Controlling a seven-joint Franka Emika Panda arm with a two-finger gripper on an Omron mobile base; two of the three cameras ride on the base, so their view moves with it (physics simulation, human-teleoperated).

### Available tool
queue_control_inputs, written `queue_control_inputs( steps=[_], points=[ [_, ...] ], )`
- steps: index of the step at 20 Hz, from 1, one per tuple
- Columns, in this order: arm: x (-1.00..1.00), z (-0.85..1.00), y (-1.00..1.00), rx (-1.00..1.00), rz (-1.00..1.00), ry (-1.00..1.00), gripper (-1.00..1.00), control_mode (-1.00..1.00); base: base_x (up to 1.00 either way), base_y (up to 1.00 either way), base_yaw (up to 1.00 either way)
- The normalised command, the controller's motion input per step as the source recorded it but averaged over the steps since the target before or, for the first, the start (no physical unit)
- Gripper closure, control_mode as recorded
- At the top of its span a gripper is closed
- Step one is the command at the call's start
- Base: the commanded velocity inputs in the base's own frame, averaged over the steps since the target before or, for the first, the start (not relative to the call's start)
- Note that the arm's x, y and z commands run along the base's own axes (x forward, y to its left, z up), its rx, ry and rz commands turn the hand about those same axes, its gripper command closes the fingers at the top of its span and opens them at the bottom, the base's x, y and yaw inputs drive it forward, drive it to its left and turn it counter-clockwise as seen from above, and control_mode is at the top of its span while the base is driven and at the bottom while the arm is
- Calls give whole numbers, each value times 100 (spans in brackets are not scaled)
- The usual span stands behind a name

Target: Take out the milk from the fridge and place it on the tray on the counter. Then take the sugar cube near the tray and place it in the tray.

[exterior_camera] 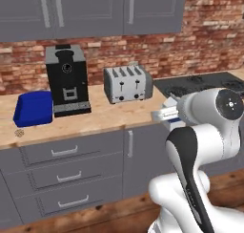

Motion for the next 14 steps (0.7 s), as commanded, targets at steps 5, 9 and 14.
queue_control_inputs(
  steps=[5,9,14],
  points=[
    [0,0,0,0,0,0,100,100,41,100,-4],
    [0,0,0,0,0,0,100,100,36,100,-10],
    [0,0,0,0,0,0,100,100,4,100,-8]
  ],
)
